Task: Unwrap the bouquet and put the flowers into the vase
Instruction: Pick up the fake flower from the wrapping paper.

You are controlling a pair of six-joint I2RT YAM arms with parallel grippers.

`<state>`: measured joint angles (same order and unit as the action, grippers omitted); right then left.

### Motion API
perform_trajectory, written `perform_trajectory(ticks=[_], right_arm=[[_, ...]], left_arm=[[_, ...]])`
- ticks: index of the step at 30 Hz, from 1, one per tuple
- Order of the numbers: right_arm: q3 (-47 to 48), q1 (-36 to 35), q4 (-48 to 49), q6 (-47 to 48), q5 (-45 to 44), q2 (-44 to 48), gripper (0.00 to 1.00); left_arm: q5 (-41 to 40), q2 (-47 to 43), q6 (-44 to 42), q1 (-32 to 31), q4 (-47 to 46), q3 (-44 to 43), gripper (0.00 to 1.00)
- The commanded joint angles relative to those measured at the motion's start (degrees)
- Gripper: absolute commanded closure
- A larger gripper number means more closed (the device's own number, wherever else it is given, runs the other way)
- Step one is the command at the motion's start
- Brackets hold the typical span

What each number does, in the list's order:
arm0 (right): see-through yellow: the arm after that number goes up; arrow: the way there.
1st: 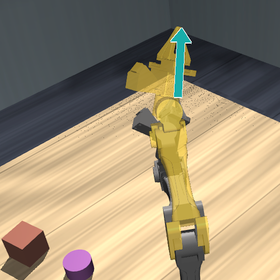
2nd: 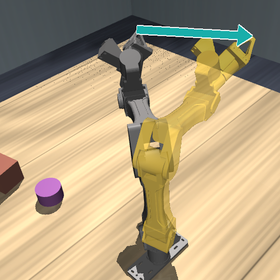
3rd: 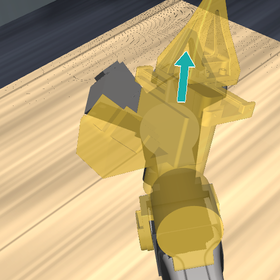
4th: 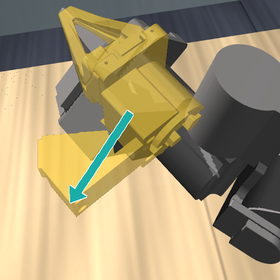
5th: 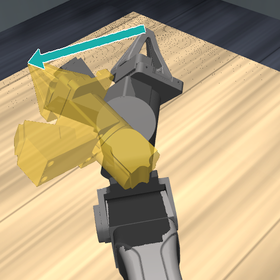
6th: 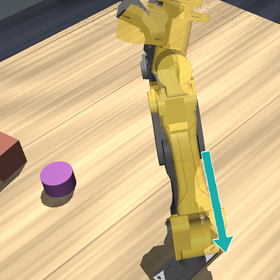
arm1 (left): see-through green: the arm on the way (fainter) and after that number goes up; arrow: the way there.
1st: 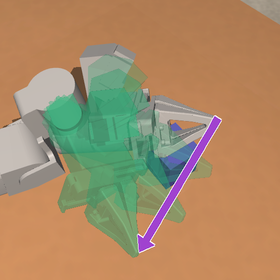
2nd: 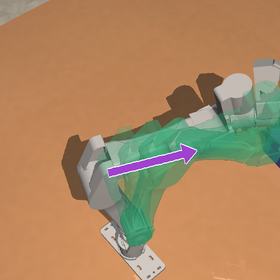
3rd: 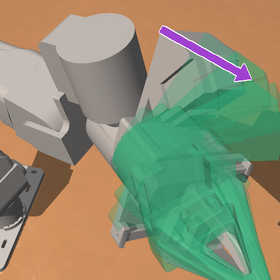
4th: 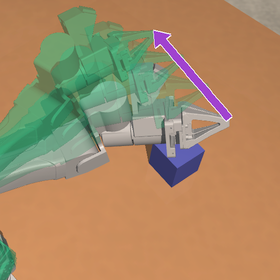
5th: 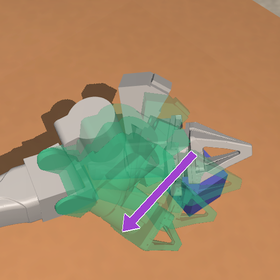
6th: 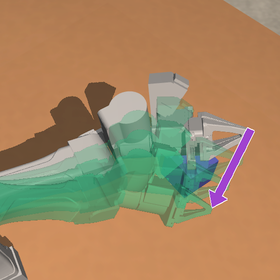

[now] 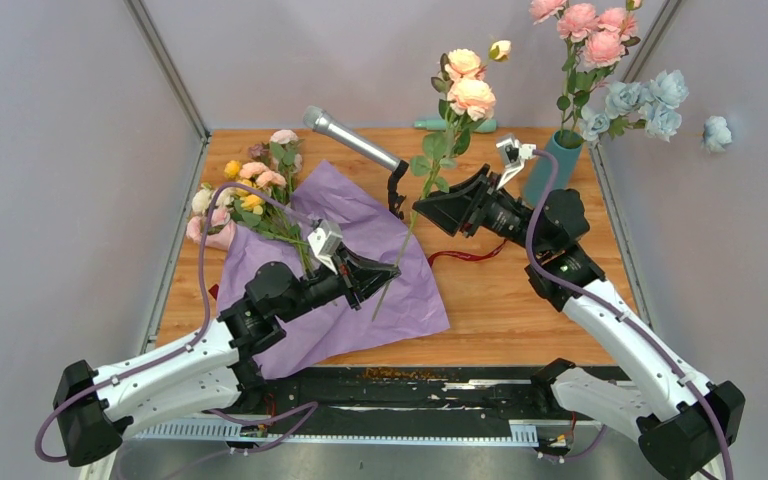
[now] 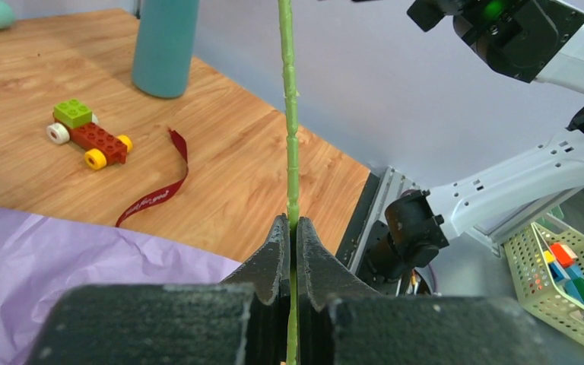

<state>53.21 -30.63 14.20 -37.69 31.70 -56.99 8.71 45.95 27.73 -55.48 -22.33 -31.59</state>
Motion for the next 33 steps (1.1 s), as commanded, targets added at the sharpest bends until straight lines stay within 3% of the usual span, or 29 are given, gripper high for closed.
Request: perform_trajectory(ticks=[1, 16, 21, 23, 24, 25, 26, 28, 31, 33], right_arm=[[-0.6, -0.2, 6.0, -3.3, -1.1, -0.4, 0.61], [-1.0, -0.2, 6.4, -3.7, -0.9, -1.7, 0.99], [-0.4, -0.3, 2.8, 0.2, -2.9, -0.4, 1.00], [0.5, -0.3, -1.0, 3.6, -5.2, 1.0, 1.00], [1.0, -0.4, -3.4, 5.6, -6.7, 1.7, 1.00], [1.7, -0.3, -5.8, 7.5, -8.3, 2.4, 1.00], [2.3, -0.4, -8.3, 9.6, -10.1, 3.1, 1.00], [3.7, -0.4, -13.4, 13.6, -14.8, 4.3, 1.00], [6.5, -0.4, -21.5, 20.6, -23.9, 5.7, 1.00], [7.6, -0.4, -24.0, 24.2, -30.8, 5.7, 1.00]], left_arm=[[-1.5, -0.6, 0.8, -0.5, -4.1, 0.9, 1.00], [-1.7, 0.1, 1.1, -0.5, -3.2, 0.9, 1.00], [-7.4, 0.2, 1.1, -0.5, 3.8, -1.2, 0.97], [-8.4, 0.5, -0.2, -0.5, 8.0, -2.8, 0.78], [-9.8, 0.7, -0.7, -0.5, 10.8, -4.1, 0.56], [-10.4, 0.7, -1.8, -0.5, 12.2, -4.7, 0.44], [-11.6, 0.9, -2.7, -0.5, 15.5, -6.4, 0.26], [-13.7, 1.2, -5.4, -0.5, 20.4, -9.1, 0.09], [-15.9, 2.0, -8.0, 1.1, 29.9, -14.5, 0.00], [-11.8, 3.0, -8.7, 5.7, 34.6, -17.6, 0.00]])
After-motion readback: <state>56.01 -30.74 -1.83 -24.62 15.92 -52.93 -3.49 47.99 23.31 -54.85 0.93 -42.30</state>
